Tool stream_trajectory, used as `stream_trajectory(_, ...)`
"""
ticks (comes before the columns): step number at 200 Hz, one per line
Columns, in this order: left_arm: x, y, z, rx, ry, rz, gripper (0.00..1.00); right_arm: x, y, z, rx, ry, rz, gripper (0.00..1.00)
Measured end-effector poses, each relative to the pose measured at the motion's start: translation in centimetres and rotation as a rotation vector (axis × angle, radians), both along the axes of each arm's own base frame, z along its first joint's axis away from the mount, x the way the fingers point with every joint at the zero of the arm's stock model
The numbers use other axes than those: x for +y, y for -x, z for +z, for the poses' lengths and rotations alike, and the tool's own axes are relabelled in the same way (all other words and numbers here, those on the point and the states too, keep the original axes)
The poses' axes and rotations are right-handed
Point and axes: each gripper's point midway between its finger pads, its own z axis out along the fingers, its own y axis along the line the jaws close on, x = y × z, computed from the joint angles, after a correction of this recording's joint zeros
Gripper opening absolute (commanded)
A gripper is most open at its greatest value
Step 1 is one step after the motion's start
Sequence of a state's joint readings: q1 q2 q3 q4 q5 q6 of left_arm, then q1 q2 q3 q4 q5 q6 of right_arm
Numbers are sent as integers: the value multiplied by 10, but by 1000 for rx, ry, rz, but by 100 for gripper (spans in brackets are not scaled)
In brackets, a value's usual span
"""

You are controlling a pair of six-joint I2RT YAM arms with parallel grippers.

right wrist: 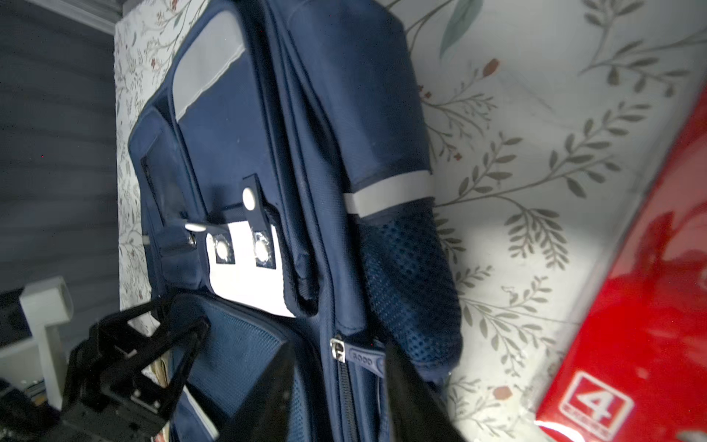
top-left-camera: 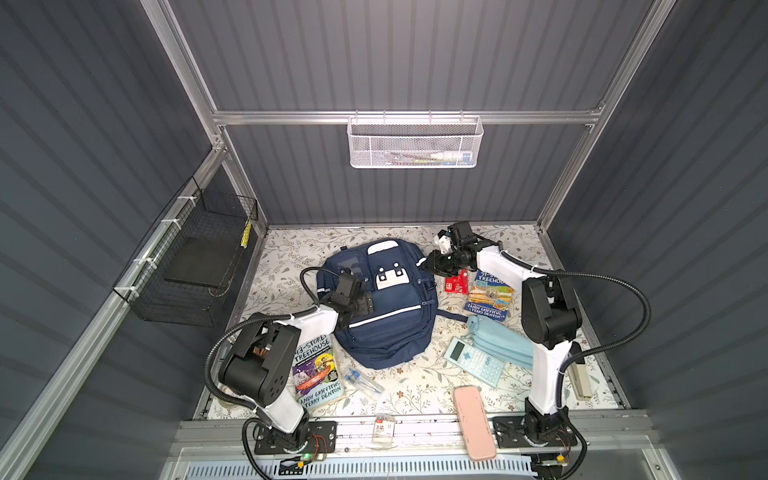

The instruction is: Pack the student bag

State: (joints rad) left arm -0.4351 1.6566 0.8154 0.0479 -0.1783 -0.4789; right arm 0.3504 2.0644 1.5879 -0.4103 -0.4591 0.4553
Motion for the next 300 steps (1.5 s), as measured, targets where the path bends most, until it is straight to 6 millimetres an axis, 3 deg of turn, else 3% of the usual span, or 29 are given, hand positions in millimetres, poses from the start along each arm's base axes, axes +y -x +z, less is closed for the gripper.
stream_trajectory(19,7,-16,0,-14,20,17,77,1,2,-8,20,-1,-2,42)
stream_trajectory(37,10,-31,1,-30,25,25,77,1,7,-21,49,20,3,43)
stream_trajectory(89,2,-66,3,-56,19,-2,73,1,44,-49,105,72,15,34)
stream_trajectory(115,1,-84,5,-69,36,2,73,10,68,-44,115,50,20,34)
stream_trajectory(148,-6,-116,12,-80,50,-14,78,42,103,-33,135,5,83,38)
stream_trajectory(168,-14,-128,20,-89,69,-36,82,63,111,-22,128,-26,145,52)
stream_trajectory(192,-23,-132,35,-94,76,-65,90,68,115,-8,93,-21,171,67)
stream_trajectory(205,-26,-130,45,-97,69,-83,99,63,114,5,44,3,174,71)
stream_trajectory(236,-26,-115,86,-131,86,-112,100,38,100,59,-201,65,183,76)
stream_trajectory(266,-23,-73,128,-177,170,-133,97,-6,86,88,-351,141,174,80)
stream_trajectory(280,-18,-47,125,-162,212,-121,94,-25,75,84,-386,217,169,82)
stream_trajectory(300,-12,-15,96,-86,262,-89,91,-40,69,65,-404,348,221,84)
